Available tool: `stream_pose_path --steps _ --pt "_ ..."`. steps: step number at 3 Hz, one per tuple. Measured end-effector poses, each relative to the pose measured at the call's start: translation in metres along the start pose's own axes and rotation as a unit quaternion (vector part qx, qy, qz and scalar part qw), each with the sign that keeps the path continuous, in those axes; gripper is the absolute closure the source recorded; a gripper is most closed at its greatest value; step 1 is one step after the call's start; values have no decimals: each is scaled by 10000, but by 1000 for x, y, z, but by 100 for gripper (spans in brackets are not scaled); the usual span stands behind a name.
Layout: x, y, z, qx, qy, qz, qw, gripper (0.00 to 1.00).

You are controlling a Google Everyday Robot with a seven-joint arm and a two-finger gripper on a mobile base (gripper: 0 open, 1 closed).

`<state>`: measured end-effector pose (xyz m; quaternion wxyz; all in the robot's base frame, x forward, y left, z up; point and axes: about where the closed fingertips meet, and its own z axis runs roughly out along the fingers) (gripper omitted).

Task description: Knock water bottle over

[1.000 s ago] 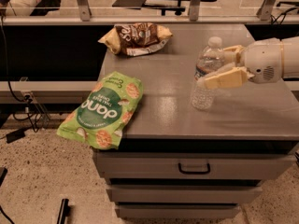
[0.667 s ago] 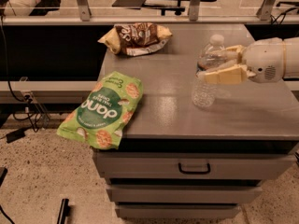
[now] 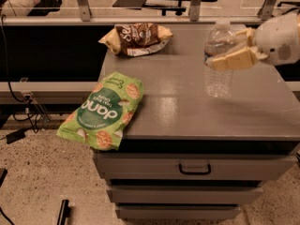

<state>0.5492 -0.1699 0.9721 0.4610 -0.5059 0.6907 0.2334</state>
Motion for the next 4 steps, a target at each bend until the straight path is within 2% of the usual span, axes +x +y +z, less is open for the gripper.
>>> stream_pose_path --steps 1,2,3,4 --pt "-19 9 -14 40 1293 -211 9914 100" --pt "-7 21 1 -393 2453 -515 9673 100" --pt "22 22 38 -848 3493 -920 9286 100" --pt "59 13 57 -921 4417 -1193 8844 100"
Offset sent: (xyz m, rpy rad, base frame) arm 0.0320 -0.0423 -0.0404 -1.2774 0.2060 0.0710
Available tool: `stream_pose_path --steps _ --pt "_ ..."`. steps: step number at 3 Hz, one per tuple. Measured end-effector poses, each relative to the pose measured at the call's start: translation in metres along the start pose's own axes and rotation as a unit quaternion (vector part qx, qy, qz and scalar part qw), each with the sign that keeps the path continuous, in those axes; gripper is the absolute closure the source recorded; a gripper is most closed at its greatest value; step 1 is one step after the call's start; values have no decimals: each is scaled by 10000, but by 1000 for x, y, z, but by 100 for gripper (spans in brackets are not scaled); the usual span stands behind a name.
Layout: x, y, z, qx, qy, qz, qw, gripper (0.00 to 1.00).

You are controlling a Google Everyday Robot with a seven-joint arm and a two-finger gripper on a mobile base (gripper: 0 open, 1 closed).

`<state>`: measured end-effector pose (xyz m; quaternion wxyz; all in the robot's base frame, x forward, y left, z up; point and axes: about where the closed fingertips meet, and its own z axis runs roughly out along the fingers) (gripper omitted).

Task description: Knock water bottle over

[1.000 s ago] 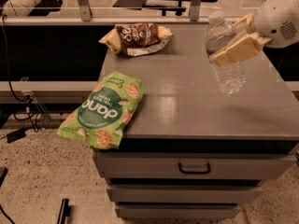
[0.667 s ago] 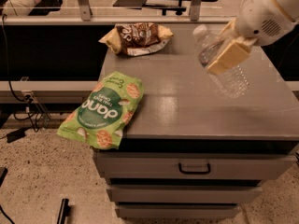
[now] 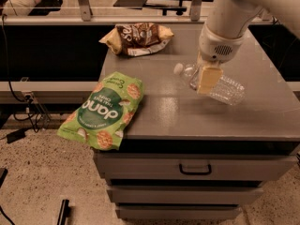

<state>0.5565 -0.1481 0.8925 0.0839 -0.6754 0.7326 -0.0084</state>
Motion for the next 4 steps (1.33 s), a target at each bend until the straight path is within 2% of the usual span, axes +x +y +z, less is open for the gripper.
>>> stream_pose_path --steps 1,2,3,4 --pt "37 -15 30 147 1304 64 9913 74" --pt "65 -25 40 290 2053 144 9782 51" --pt "70 -29 38 378 2160 144 9756 27" --pt "71 -29 37 402 2145 147 9758 4"
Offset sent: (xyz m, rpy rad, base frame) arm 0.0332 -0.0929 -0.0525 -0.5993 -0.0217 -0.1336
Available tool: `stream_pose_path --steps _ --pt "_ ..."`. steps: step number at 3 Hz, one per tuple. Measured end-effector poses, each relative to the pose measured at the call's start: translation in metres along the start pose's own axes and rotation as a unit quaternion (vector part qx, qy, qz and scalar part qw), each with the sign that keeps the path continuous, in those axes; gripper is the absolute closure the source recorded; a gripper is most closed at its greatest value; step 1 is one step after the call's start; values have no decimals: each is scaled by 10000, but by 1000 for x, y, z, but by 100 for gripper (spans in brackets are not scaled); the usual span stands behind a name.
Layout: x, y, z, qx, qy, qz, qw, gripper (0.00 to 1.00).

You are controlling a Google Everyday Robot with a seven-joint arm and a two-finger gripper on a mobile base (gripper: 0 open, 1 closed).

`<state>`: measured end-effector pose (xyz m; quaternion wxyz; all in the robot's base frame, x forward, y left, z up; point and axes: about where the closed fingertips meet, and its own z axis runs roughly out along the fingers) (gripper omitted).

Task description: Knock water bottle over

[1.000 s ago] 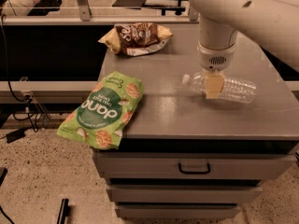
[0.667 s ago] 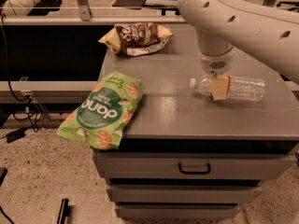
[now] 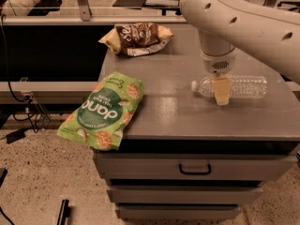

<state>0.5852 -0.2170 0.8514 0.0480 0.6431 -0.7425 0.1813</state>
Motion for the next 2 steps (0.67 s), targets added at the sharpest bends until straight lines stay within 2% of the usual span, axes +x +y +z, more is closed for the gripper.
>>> stream_pose_path --steps 1,2 --pt "1 0 -1 13 -21 6 10000 0" --pt "17 -3 -9 23 -344 130 9993 0"
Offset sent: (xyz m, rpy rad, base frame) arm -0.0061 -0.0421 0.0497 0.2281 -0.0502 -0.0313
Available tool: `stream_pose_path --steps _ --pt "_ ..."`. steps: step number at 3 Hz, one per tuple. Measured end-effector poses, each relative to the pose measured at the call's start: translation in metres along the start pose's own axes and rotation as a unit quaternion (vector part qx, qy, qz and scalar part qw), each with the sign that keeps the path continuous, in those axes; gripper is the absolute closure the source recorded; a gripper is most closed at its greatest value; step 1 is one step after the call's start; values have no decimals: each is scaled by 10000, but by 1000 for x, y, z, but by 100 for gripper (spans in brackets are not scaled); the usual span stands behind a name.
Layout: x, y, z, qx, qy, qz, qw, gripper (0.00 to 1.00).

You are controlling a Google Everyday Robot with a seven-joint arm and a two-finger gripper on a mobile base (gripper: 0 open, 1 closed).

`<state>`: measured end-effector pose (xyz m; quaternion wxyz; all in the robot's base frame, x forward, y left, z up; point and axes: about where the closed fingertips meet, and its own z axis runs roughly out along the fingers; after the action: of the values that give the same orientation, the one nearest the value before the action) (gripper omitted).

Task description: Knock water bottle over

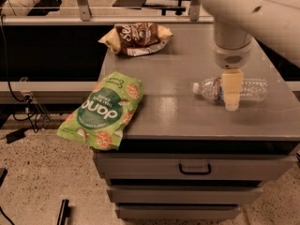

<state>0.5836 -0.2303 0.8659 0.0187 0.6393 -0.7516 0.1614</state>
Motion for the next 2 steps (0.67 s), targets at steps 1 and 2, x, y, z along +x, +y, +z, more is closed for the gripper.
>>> stream_pose_path --steps 1,2 --pt "42 -7 -11 -103 -659 215 9975 0" --pt "73 -7 -20 -150 -1169 314 9925 0"
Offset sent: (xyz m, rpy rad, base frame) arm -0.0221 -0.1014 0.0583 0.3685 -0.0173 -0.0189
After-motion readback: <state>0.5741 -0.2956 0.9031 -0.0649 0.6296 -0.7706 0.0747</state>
